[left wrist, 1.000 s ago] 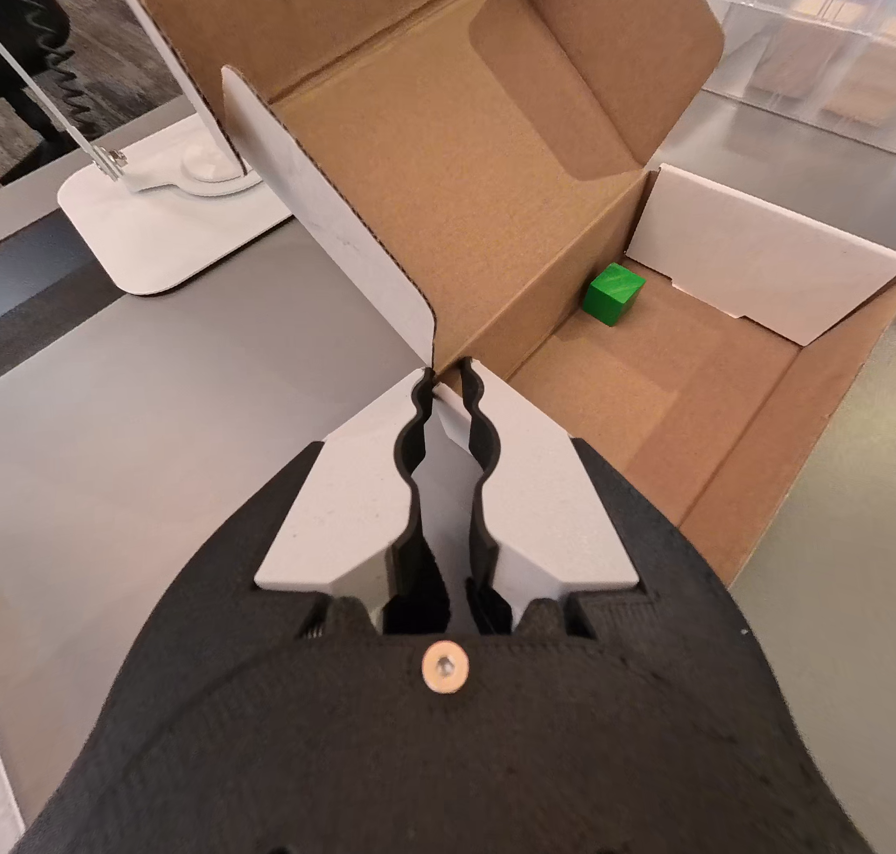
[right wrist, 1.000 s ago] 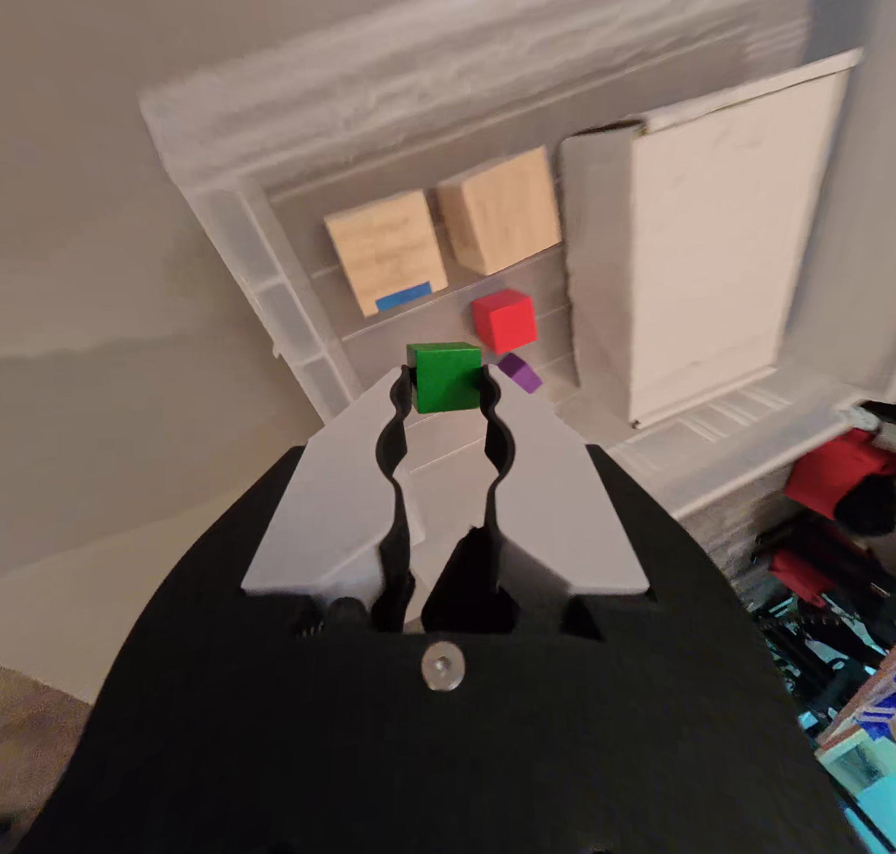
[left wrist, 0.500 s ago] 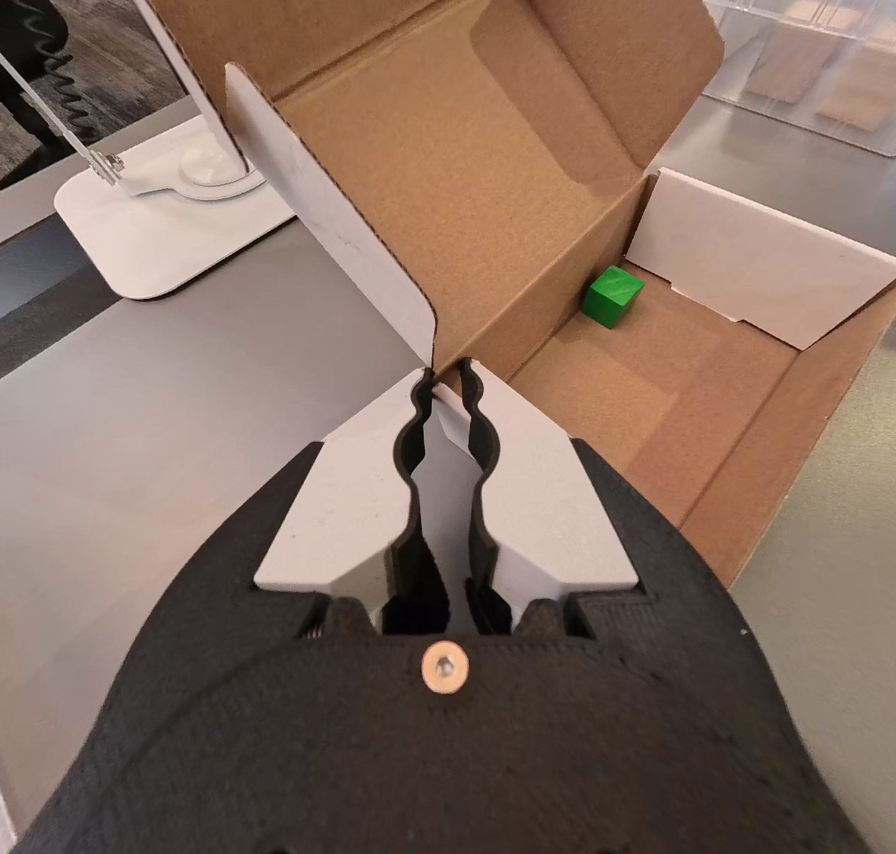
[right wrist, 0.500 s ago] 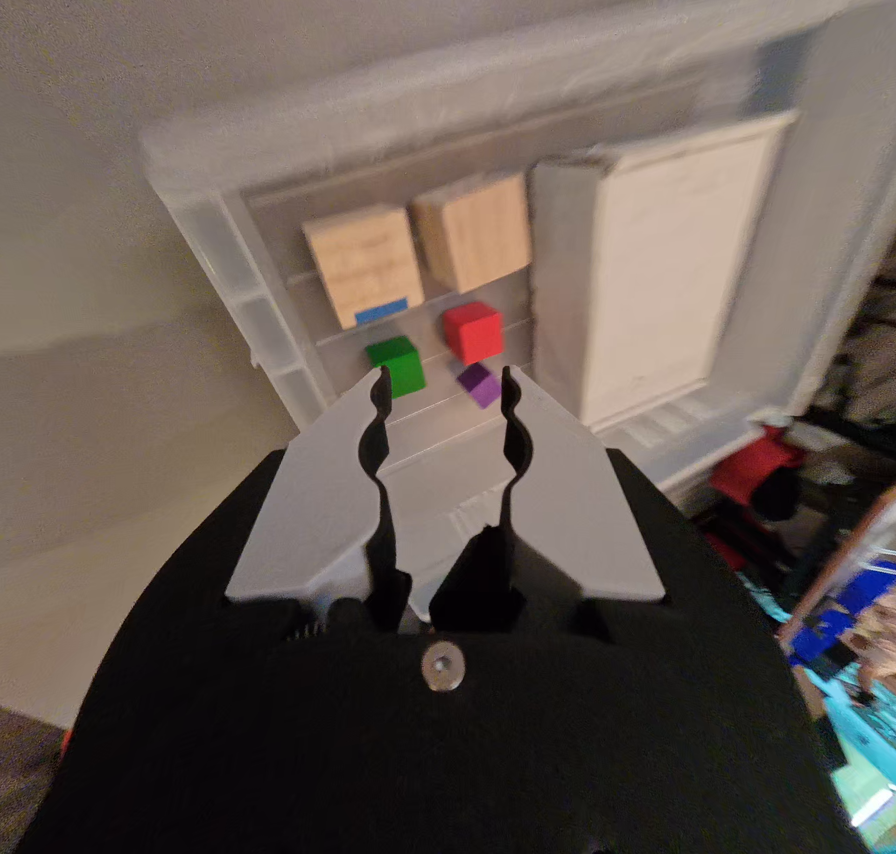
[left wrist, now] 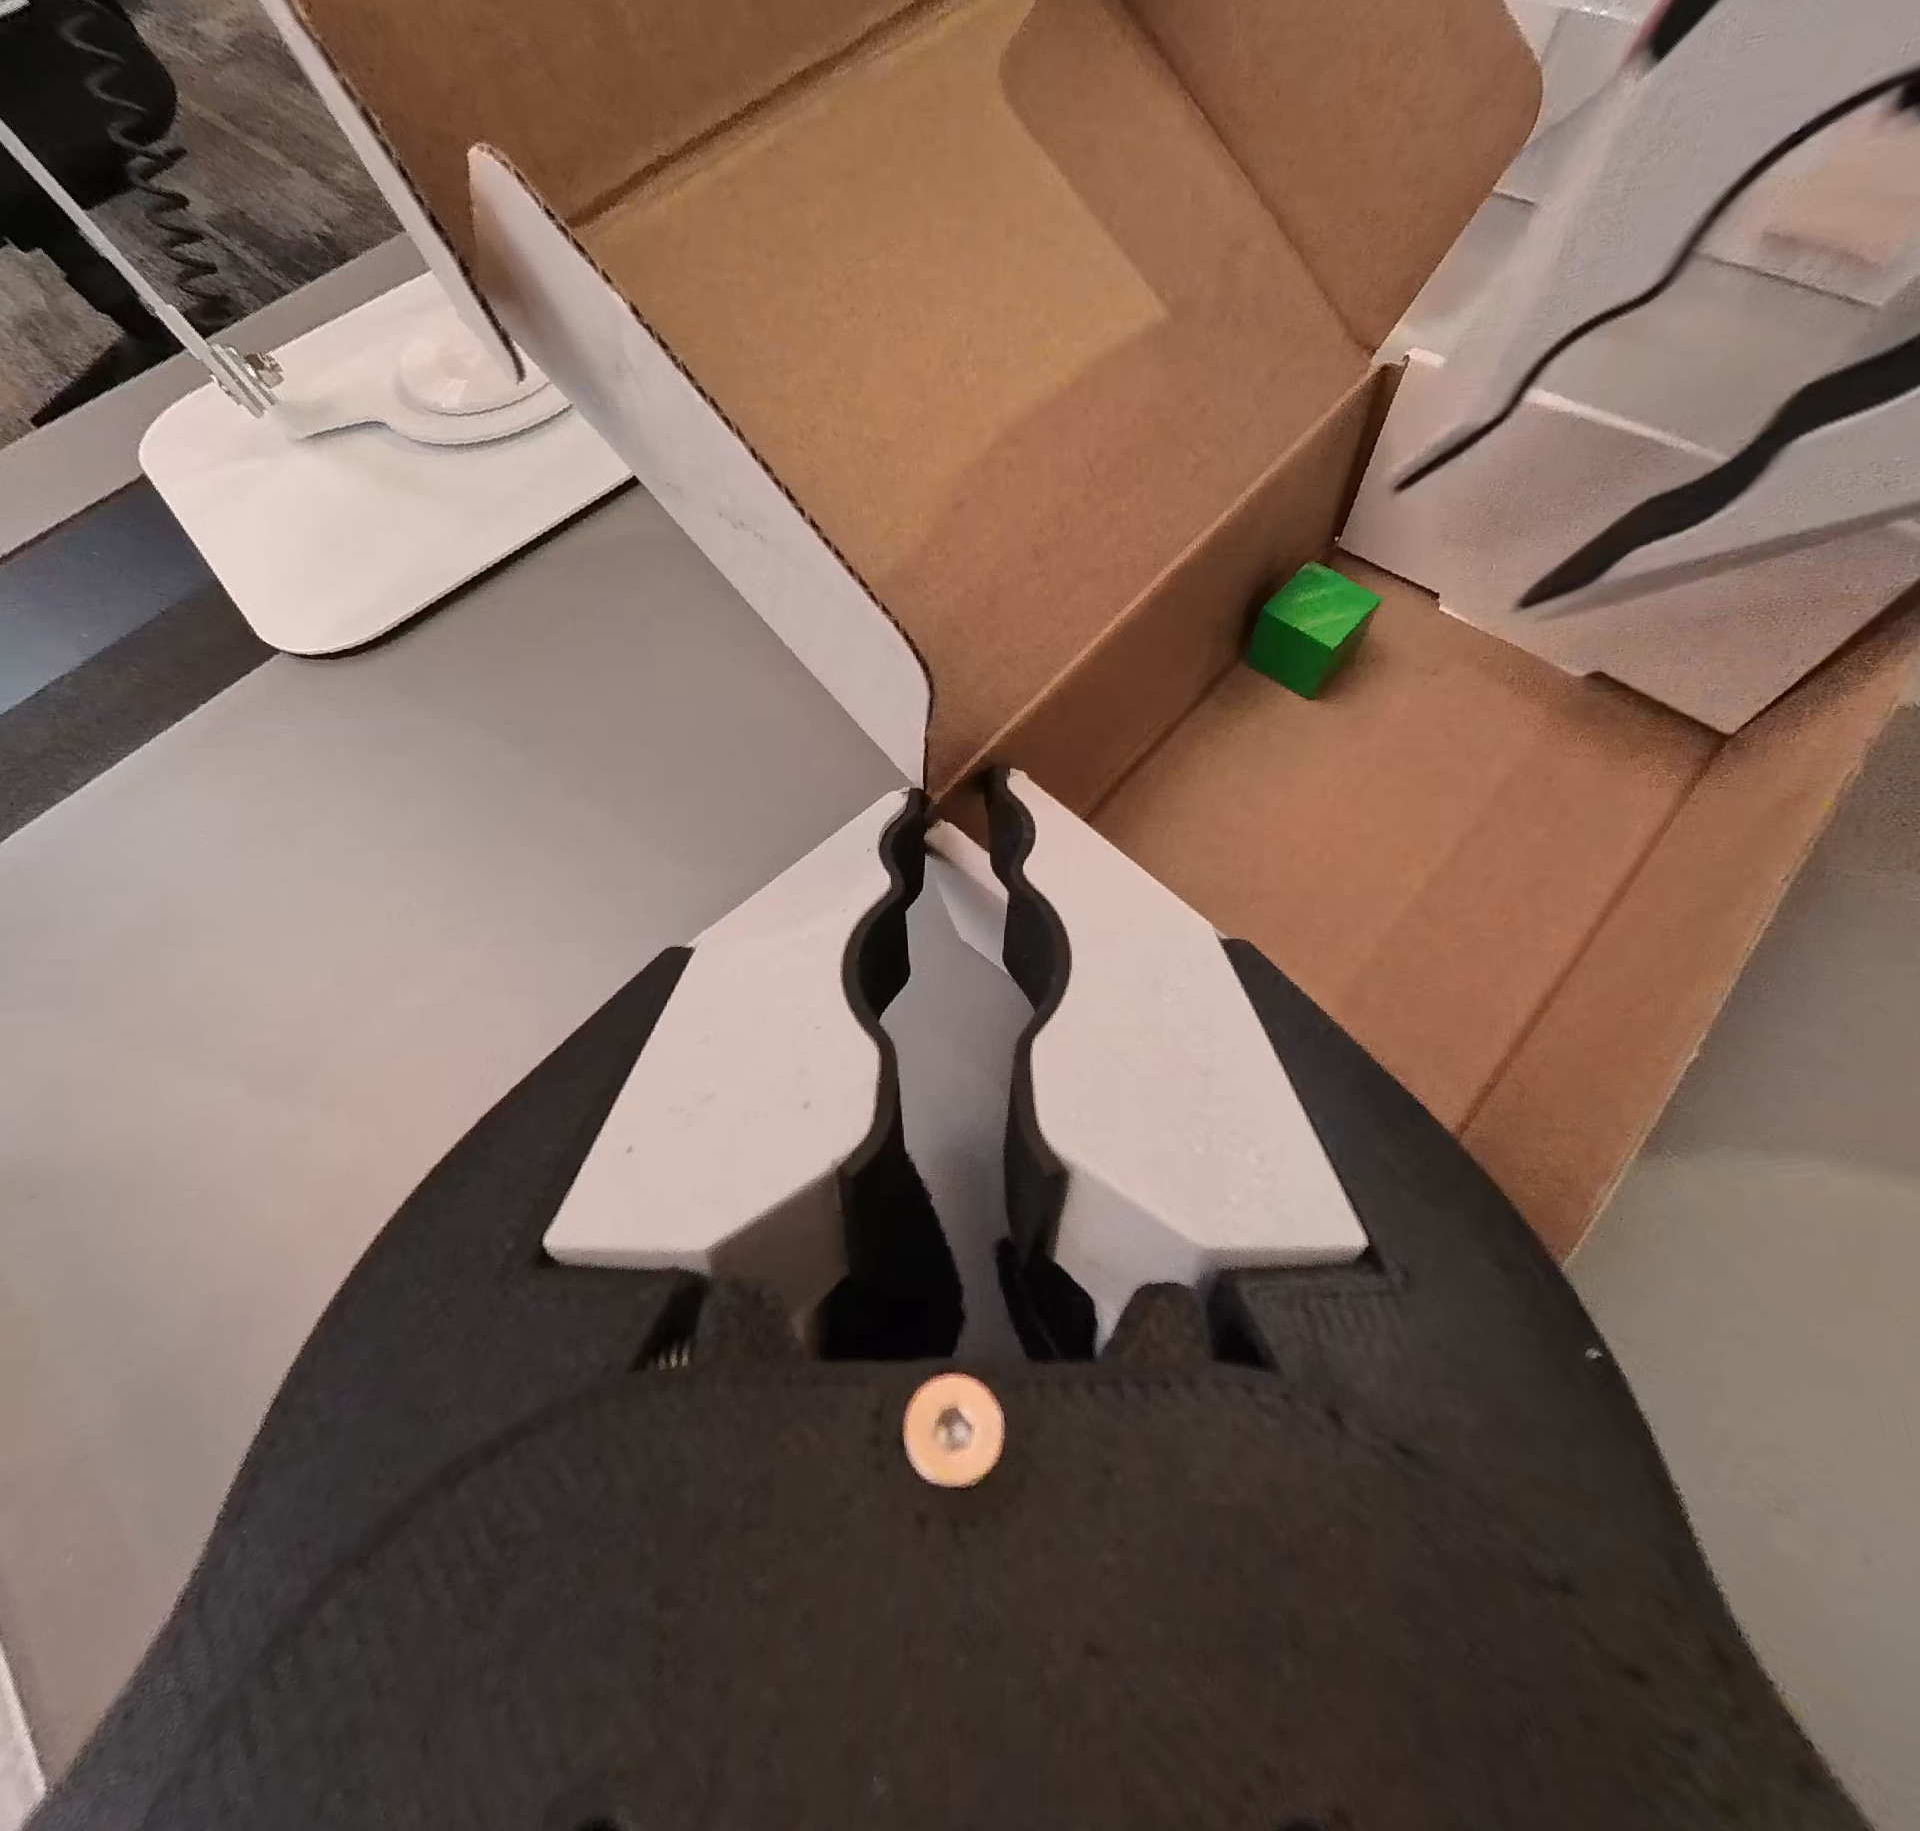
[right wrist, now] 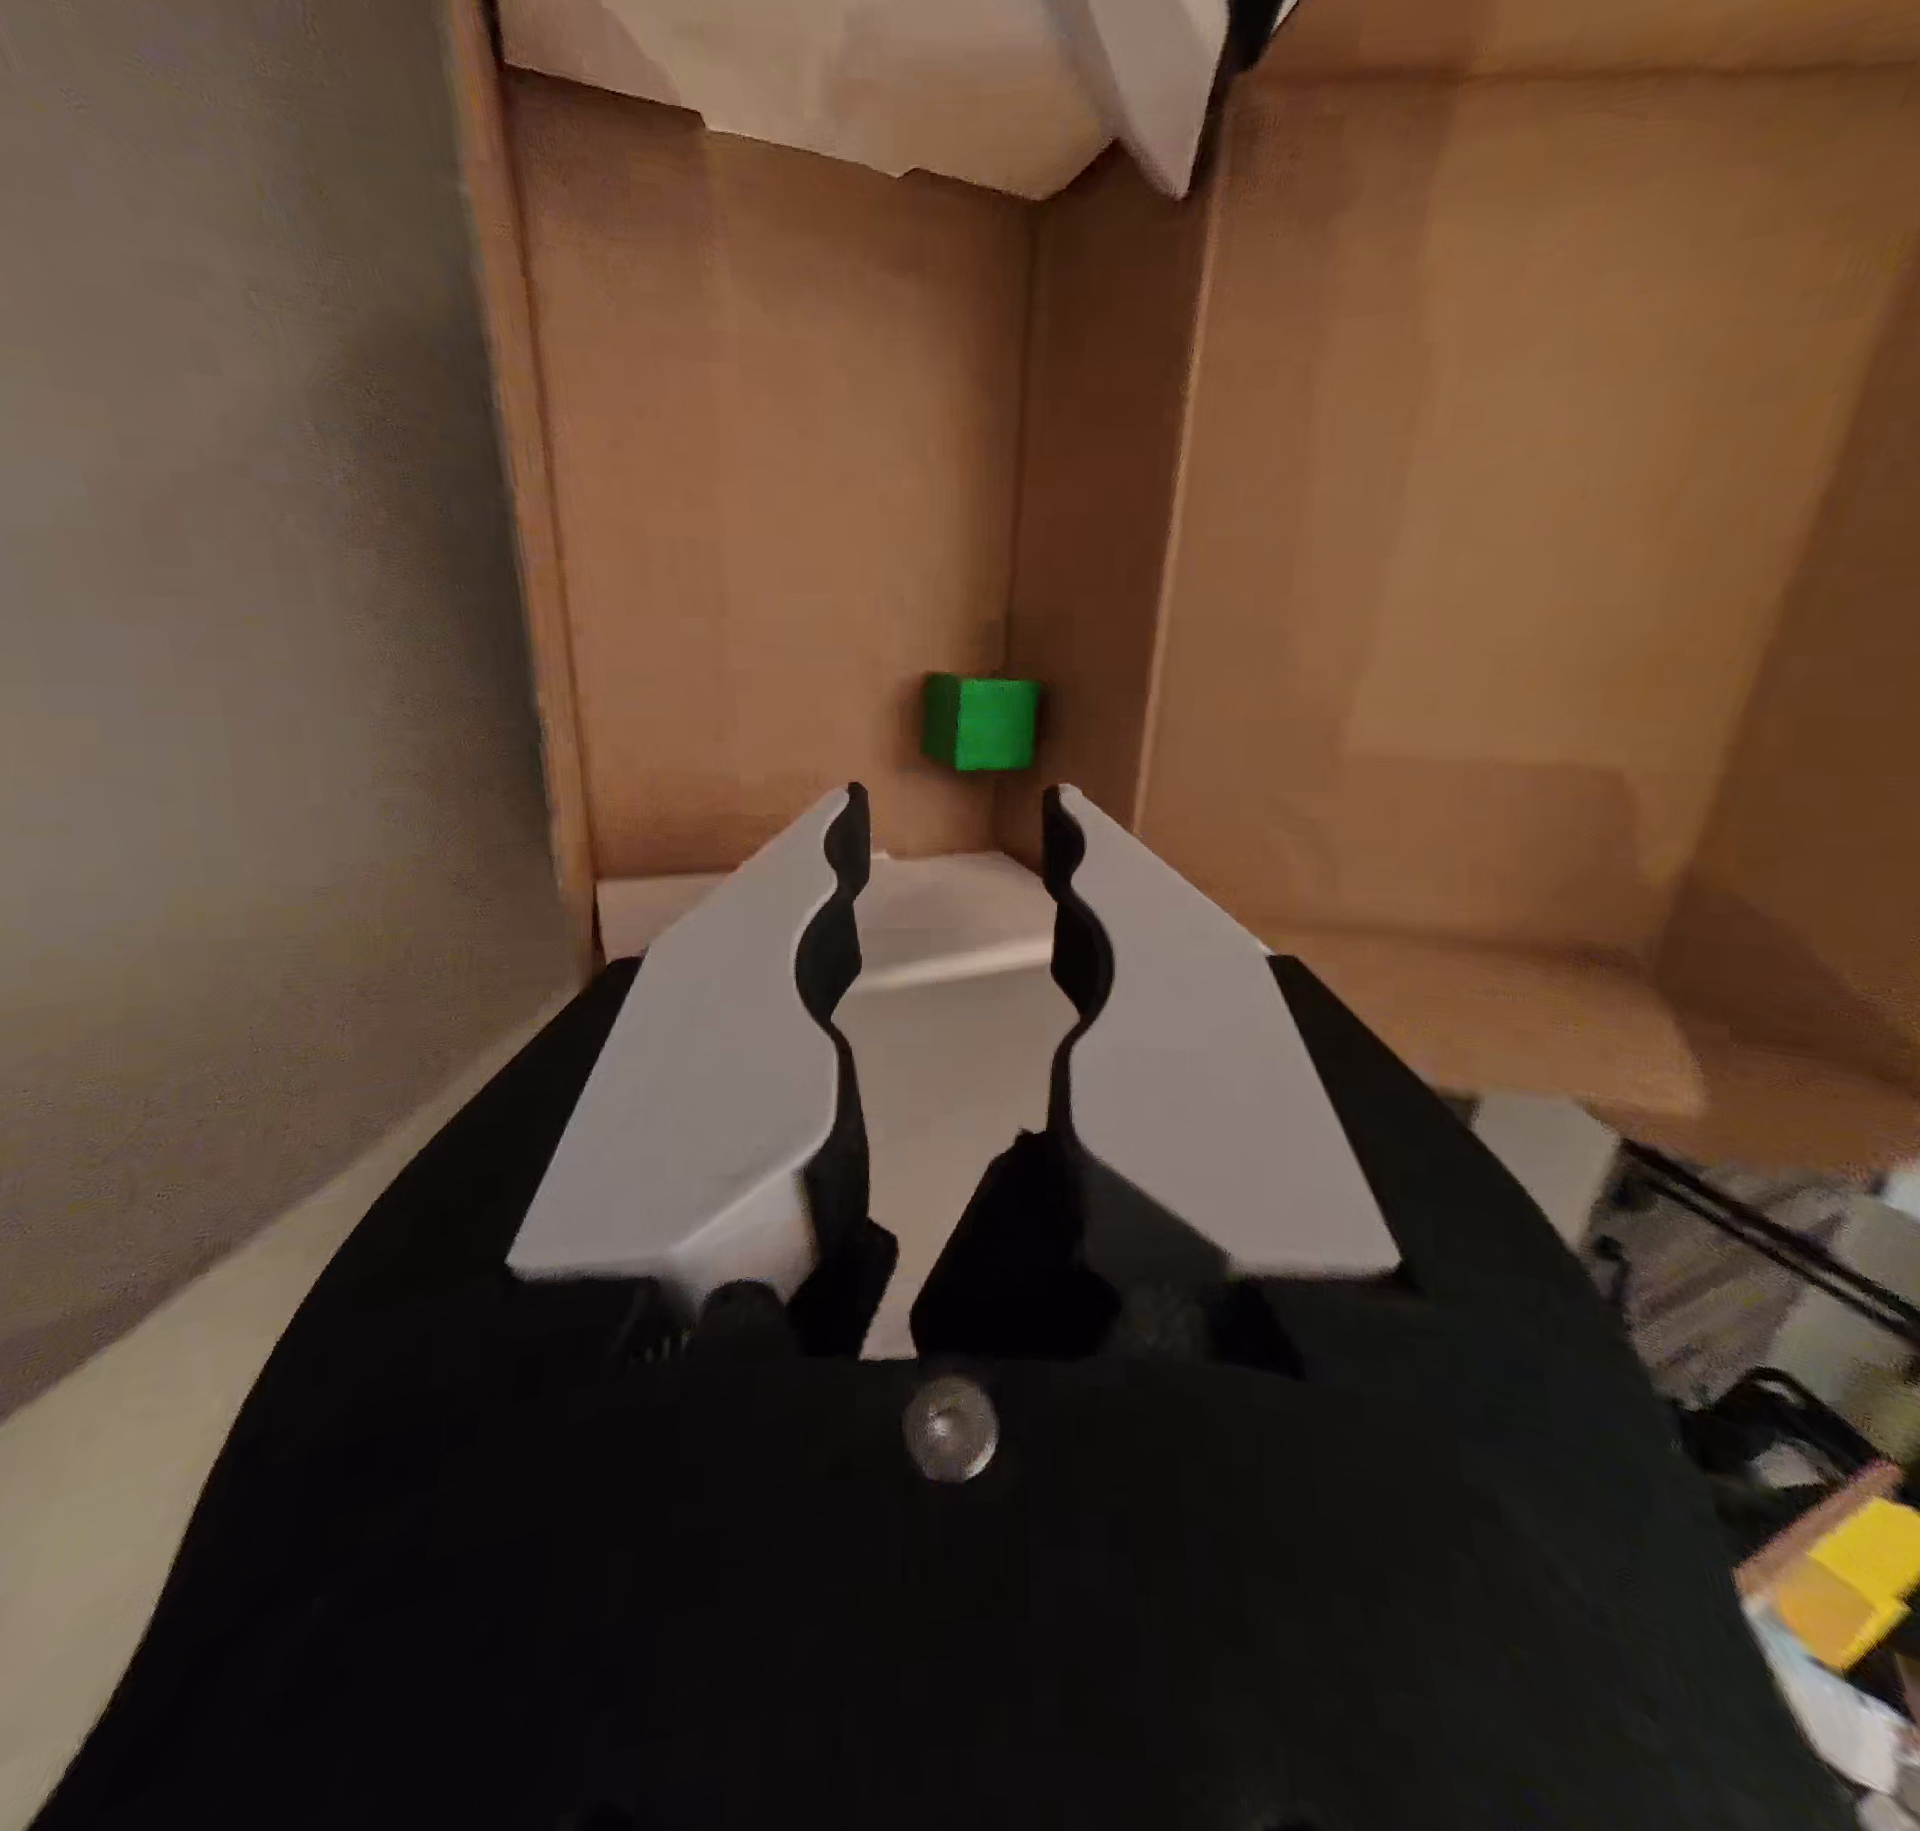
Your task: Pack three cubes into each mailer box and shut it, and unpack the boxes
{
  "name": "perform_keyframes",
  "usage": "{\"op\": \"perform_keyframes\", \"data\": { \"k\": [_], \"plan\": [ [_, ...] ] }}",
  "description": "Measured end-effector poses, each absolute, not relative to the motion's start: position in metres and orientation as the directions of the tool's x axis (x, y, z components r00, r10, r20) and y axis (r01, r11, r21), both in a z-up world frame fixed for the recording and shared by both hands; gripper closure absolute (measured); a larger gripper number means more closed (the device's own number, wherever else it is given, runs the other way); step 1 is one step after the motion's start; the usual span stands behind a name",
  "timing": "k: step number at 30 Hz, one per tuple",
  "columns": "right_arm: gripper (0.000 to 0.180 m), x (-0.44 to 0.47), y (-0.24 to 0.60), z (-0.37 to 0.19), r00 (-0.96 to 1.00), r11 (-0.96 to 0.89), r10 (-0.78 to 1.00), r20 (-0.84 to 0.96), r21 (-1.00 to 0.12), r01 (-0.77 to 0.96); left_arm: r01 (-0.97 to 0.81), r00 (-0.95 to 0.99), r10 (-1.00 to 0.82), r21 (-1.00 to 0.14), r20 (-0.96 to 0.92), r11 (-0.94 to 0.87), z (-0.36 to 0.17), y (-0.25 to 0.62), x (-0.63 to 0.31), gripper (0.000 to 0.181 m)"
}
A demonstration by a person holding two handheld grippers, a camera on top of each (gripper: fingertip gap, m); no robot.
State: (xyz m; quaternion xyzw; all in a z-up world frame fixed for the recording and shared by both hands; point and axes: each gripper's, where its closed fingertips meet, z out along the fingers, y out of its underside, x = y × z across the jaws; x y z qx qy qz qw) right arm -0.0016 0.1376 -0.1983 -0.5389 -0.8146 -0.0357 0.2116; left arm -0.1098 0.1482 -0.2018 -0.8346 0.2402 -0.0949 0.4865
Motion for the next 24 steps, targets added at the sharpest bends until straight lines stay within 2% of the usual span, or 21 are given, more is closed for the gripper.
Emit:
{"op": "perform_keyframes", "data": {
  "k": [6,14,20,24],
  "plan": [
    [0.146,-0.014,0.148,-0.218,-0.298,0.364,0.893,0.338,-0.152,0.919,-0.321,0.861,-0.502,-0.855,-0.085,-0.407,-0.202,0.149,-0.108,0.171],
    [0.157,-0.009,0.153,-0.23,-0.259,0.273,0.929,0.264,-0.016,0.962,-0.322,0.862,-0.499,-0.857,-0.089,-0.403,-0.201,0.149,-0.107,0.171],
    [0.159,-0.009,0.151,-0.237,-0.28,0.273,0.931,0.235,0.063,0.96,-0.324,0.862,-0.499,-0.857,-0.092,-0.401,-0.201,0.15,-0.107,0.171],
    [0.16,-0.012,0.146,-0.235,-0.297,0.299,0.93,0.216,0.026,0.954,-0.323,0.862,-0.499,-0.857,-0.092,-0.4,-0.201,0.15,-0.107,0.171]
  ]
}}
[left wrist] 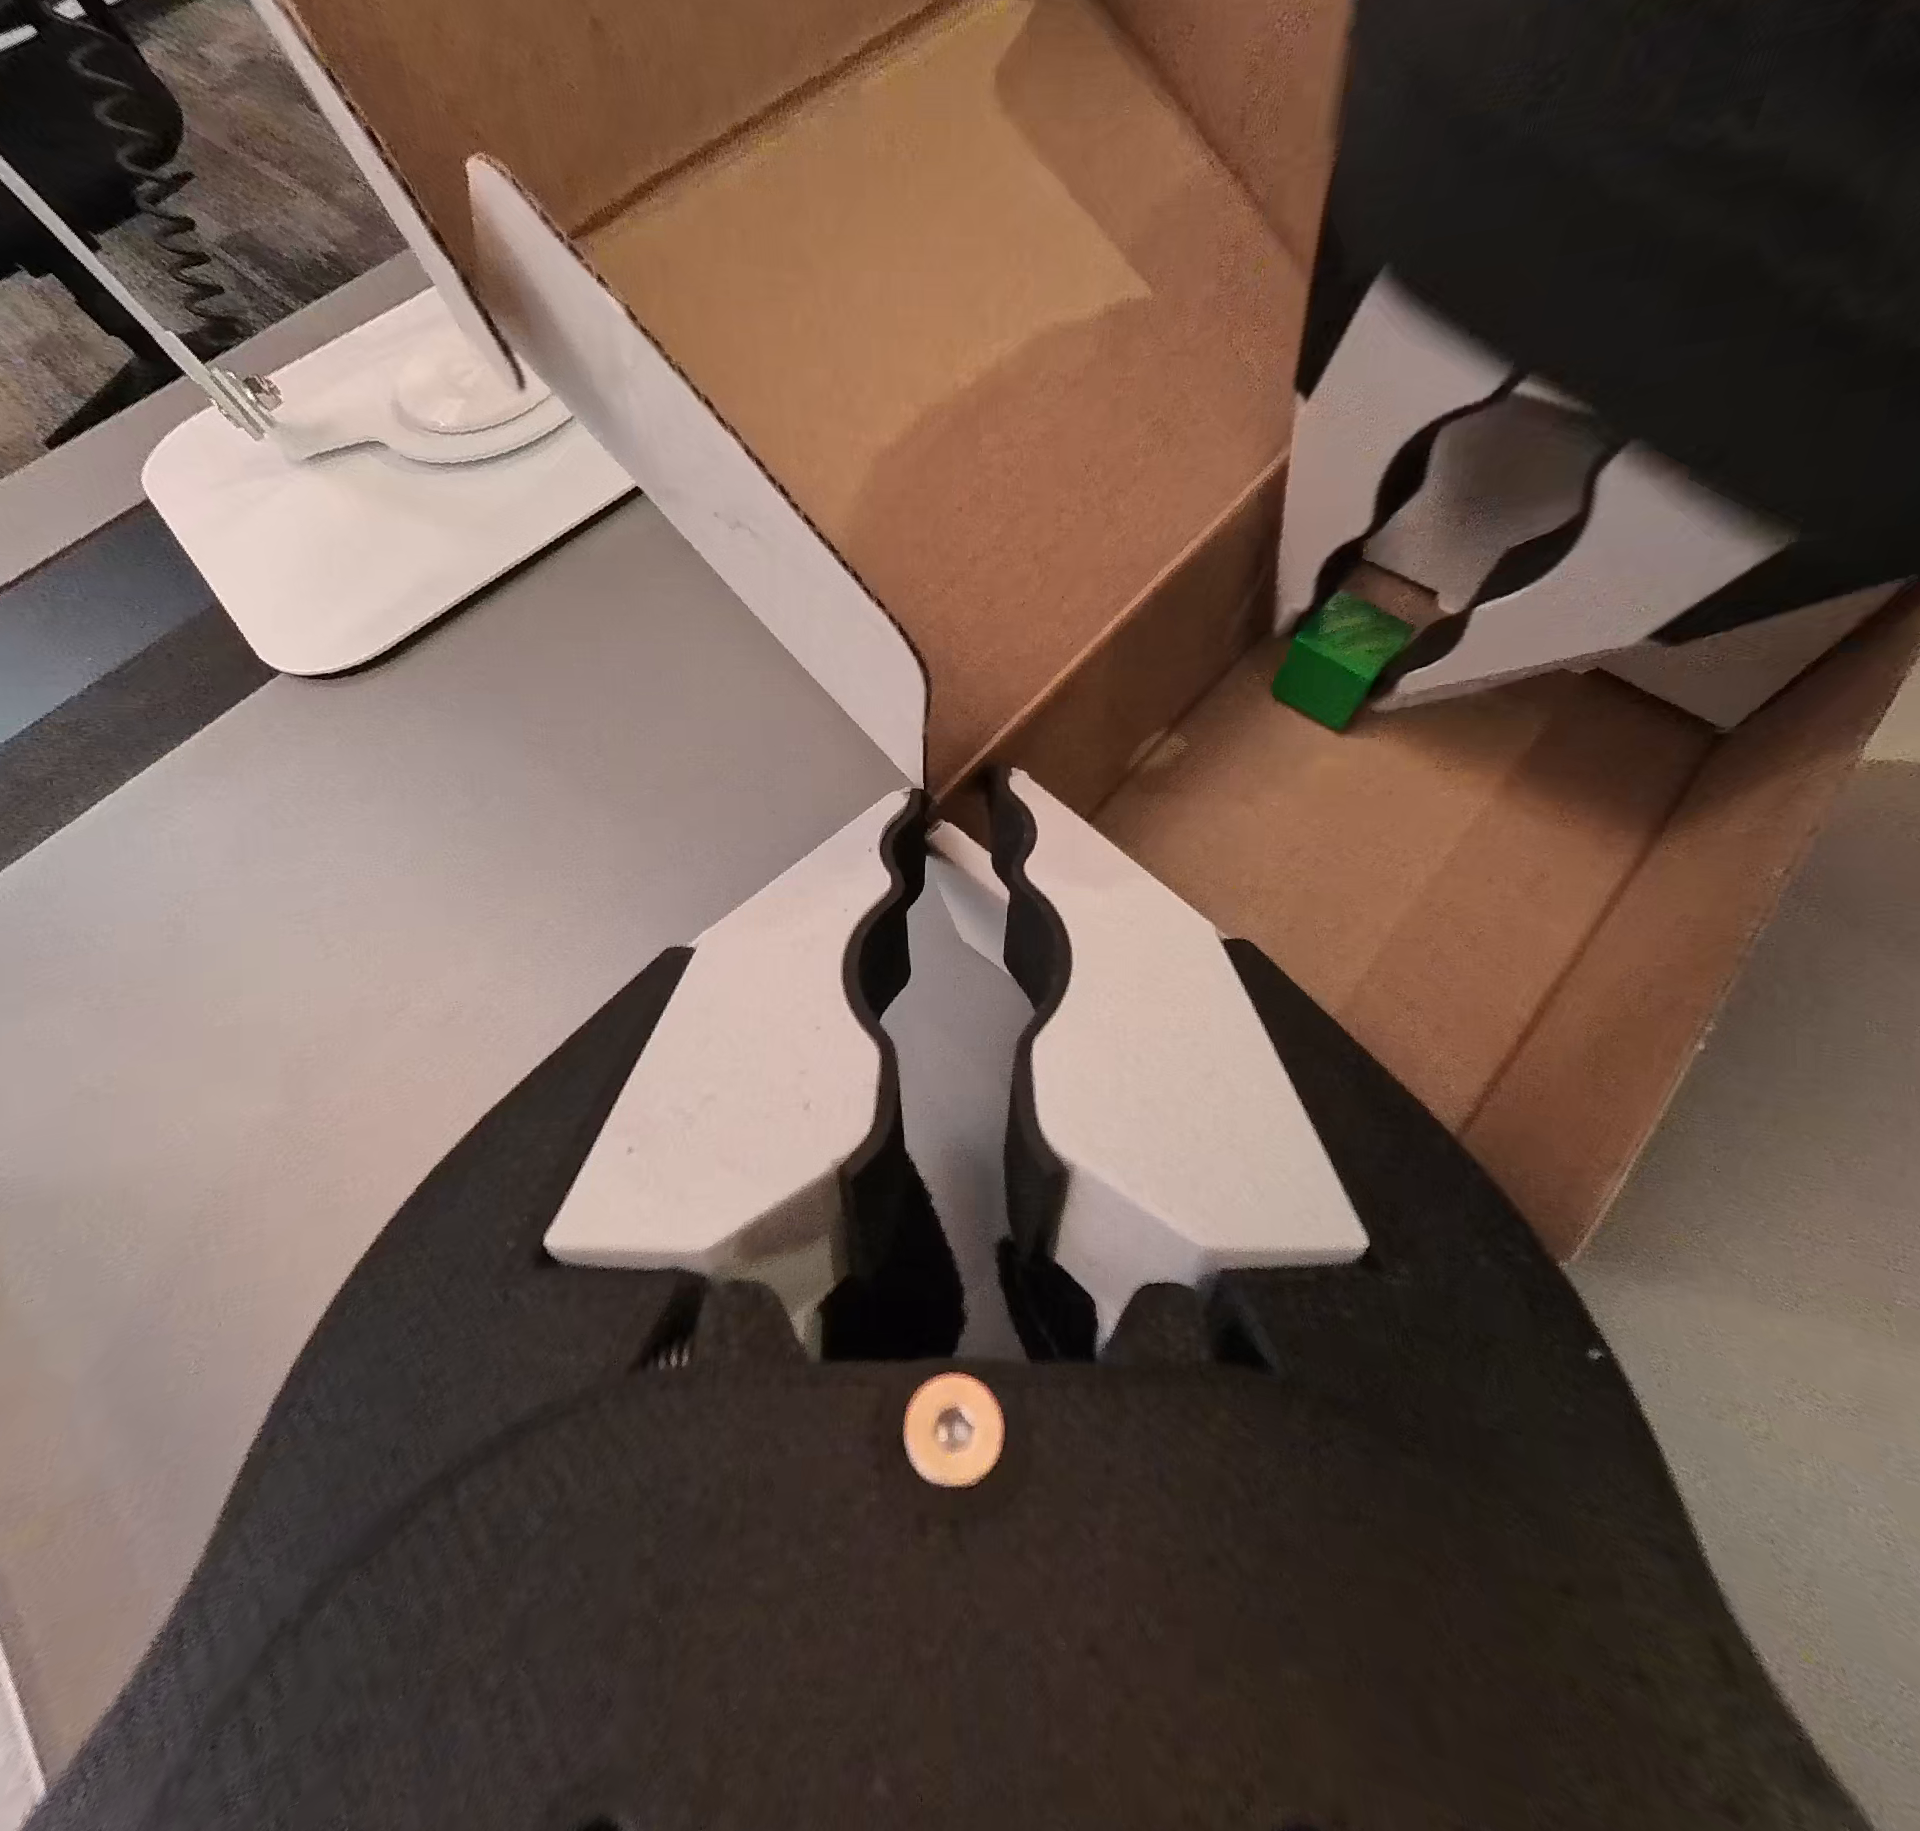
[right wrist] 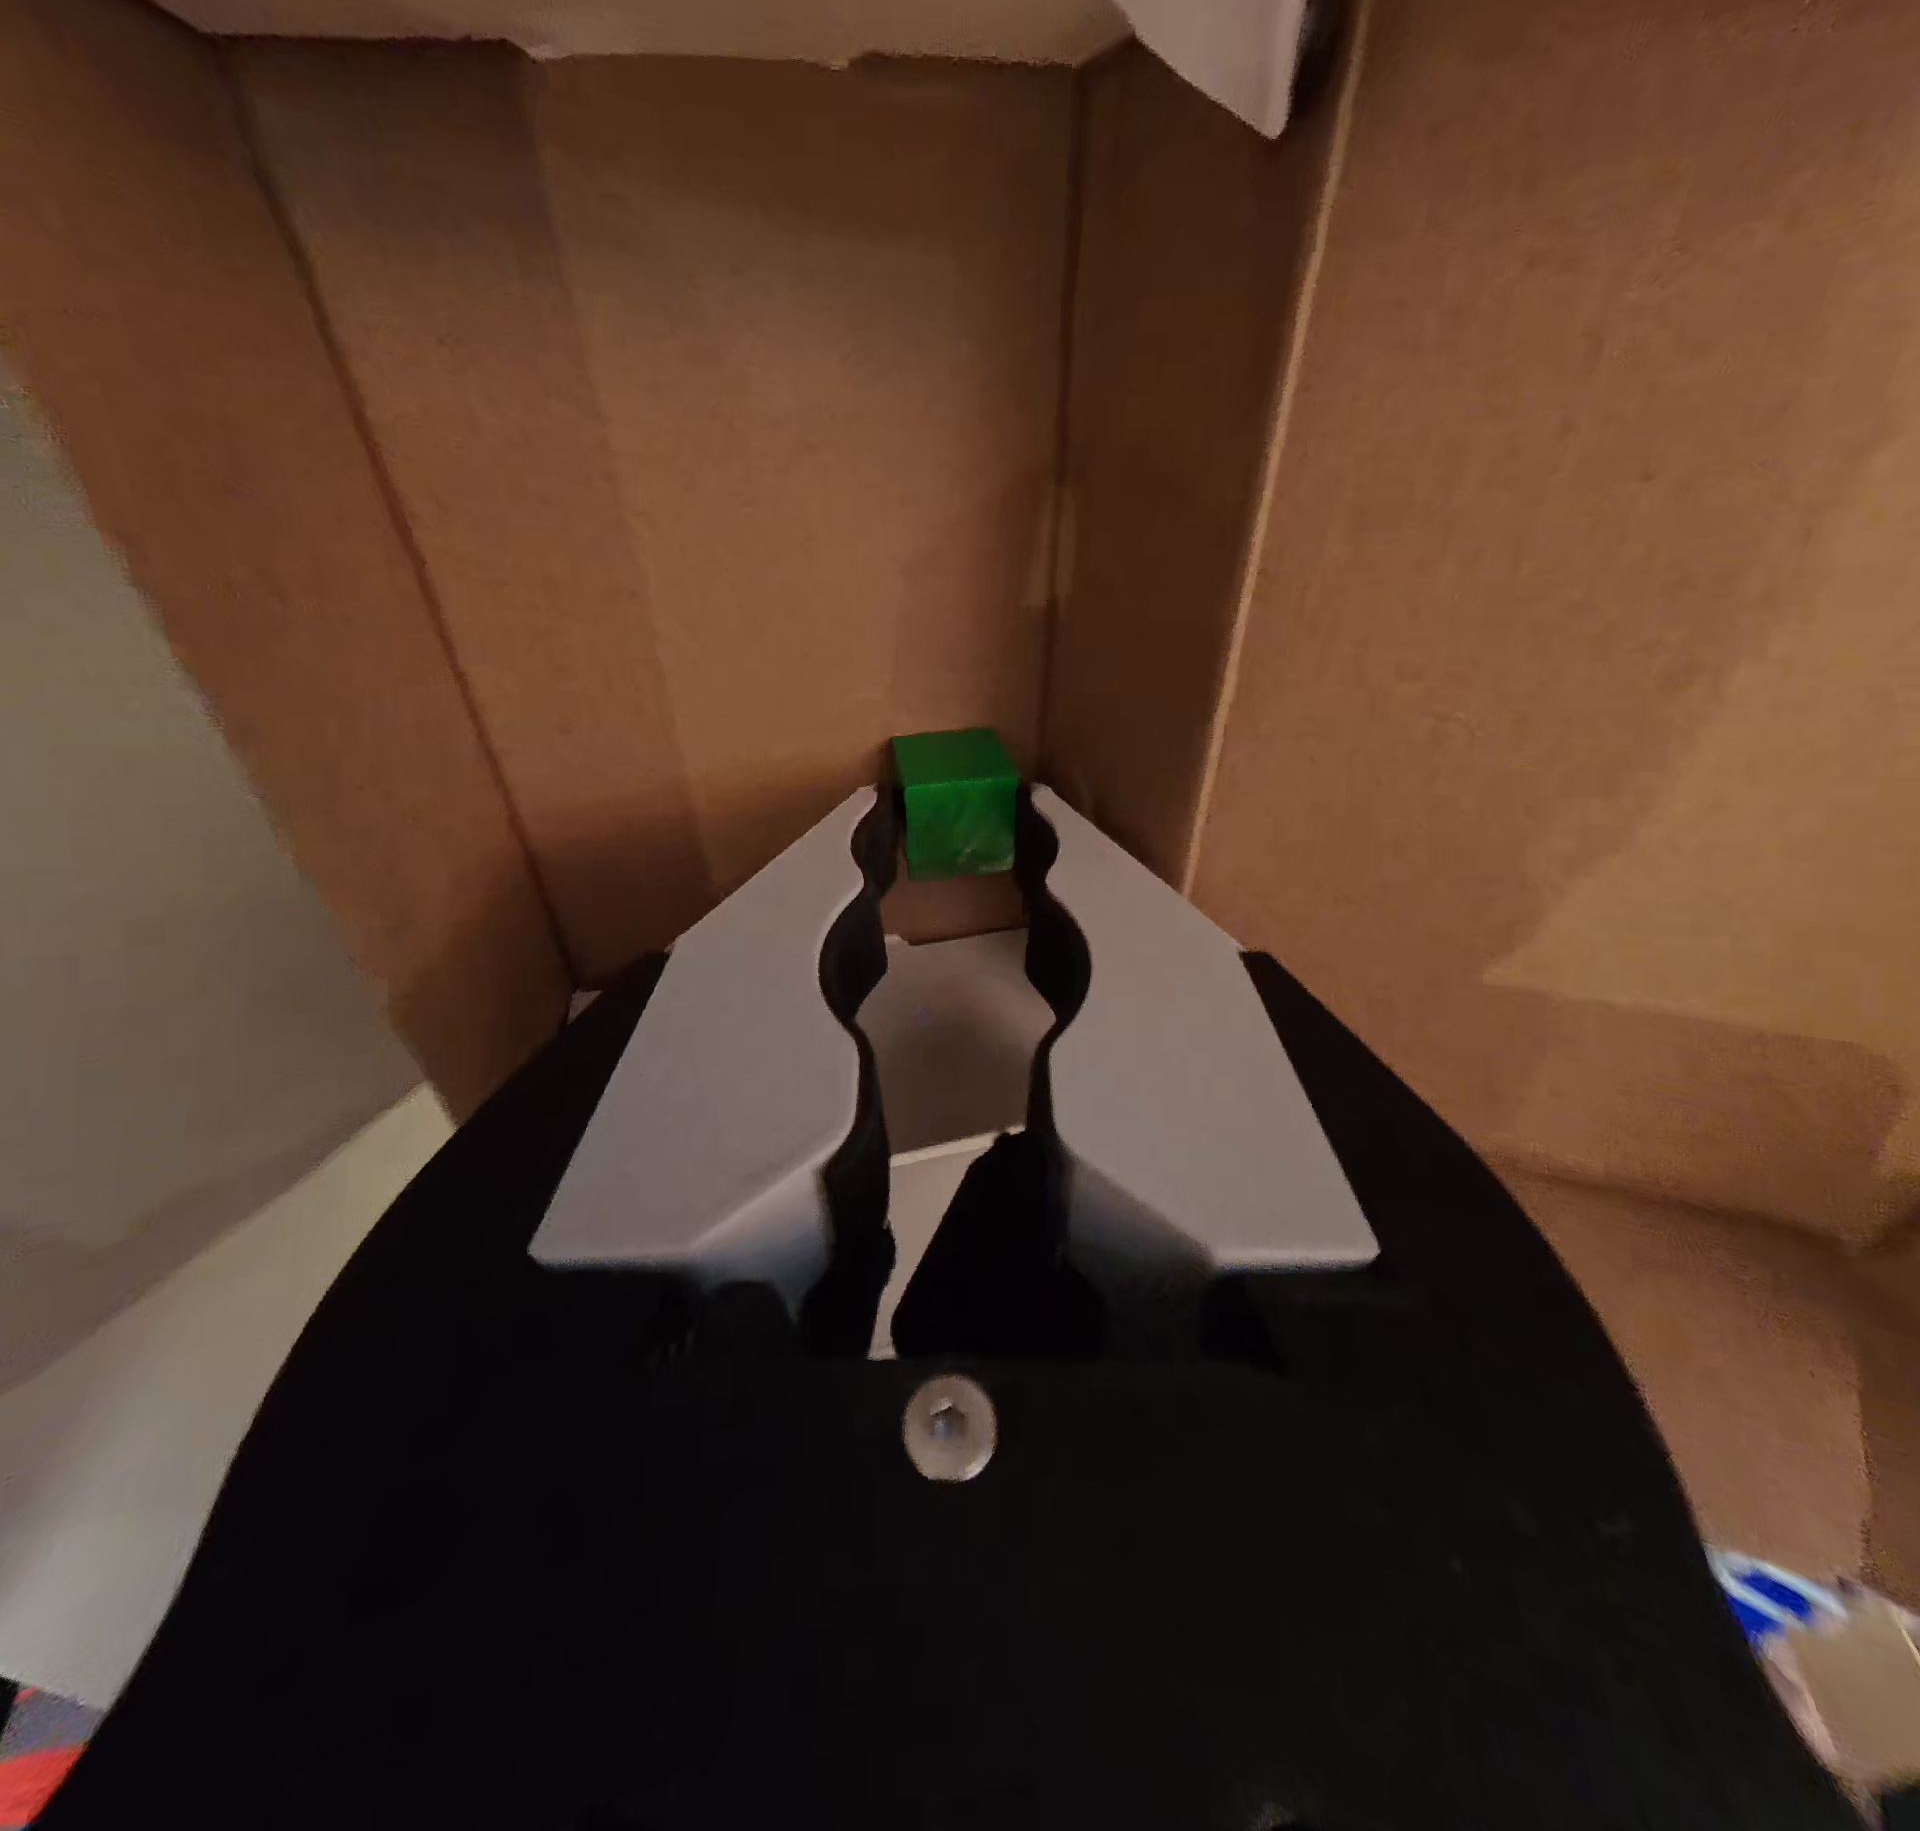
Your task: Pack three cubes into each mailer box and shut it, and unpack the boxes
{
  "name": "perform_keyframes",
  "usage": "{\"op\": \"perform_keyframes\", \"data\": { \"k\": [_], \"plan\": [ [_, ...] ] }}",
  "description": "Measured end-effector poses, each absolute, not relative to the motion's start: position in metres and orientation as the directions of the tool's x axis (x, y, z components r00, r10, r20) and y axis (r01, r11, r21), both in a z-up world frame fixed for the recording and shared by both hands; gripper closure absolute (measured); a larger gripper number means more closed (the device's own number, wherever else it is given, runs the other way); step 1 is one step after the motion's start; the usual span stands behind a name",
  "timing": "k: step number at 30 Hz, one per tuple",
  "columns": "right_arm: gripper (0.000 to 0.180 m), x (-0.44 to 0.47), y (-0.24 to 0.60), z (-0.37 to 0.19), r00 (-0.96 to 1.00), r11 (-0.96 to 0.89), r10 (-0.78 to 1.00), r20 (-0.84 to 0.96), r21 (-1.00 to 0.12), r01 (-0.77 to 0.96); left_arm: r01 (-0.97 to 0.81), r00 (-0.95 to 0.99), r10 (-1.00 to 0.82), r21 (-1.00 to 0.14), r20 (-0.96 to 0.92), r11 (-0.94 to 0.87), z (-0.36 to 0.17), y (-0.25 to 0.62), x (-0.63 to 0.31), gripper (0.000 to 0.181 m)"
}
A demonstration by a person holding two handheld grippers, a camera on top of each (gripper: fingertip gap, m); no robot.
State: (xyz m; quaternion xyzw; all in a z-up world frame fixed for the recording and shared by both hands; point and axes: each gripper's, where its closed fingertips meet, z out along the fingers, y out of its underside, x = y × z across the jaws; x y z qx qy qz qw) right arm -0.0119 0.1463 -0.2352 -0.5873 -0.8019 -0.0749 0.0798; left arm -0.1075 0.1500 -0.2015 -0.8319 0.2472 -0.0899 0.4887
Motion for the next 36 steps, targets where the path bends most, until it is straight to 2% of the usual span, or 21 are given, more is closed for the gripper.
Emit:
{"op": "perform_keyframes", "data": {
  "k": [3,7,10,13,16,23,31,36],
  "plan": [
    [0.16,-0.019,0.138,-0.217,-0.266,0.296,0.94,0.215,-0.12,0.948,-0.324,0.861,-0.499,-0.857,-0.093,-0.4,-0.202,0.15,-0.108,0.171],
    [0.16,-0.007,0.135,-0.16,-0.191,0.274,0.943,0.272,-0.312,0.91,-0.324,0.862,-0.499,-0.858,-0.094,-0.399,-0.202,0.15,-0.108,0.171],
    [0.16,0.035,0.148,-0.112,-0.088,0.223,0.934,0.346,-0.371,0.901,-0.321,0.862,-0.499,-0.86,-0.092,-0.397,-0.201,0.15,-0.107,0.171],
    [0.16,0.1,0.172,-0.081,0.052,0.105,0.916,0.397,-0.363,0.926,-0.319,0.862,-0.499,-0.86,-0.09,-0.397,-0.201,0.15,-0.107,0.171],
    [0.16,0.174,0.2,-0.073,0.222,-0.078,0.881,0.417,-0.336,0.939,-0.316,0.863,-0.498,-0.861,-0.086,-0.398,-0.201,0.151,-0.106,0.171],
    [0.16,0.304,0.235,-0.115,0.554,-0.464,0.734,0.394,-0.305,0.832,-0.313,0.863,-0.497,-0.863,-0.084,-0.397,-0.201,0.151,-0.106,0.171],
    [0.16,0.337,0.237,-0.17,0.698,-0.631,0.652,0.298,-0.298,0.716,-0.309,0.864,-0.497,-0.864,-0.08,-0.397,-0.202,0.151,-0.106,0.171],
    [0.16,0.337,0.238,-0.195,0.716,-0.672,0.648,0.259,-0.248,0.698,-0.309,0.864,-0.498,-0.864,-0.08,-0.398,-0.202,0.151,-0.106,0.171]
  ]
}}
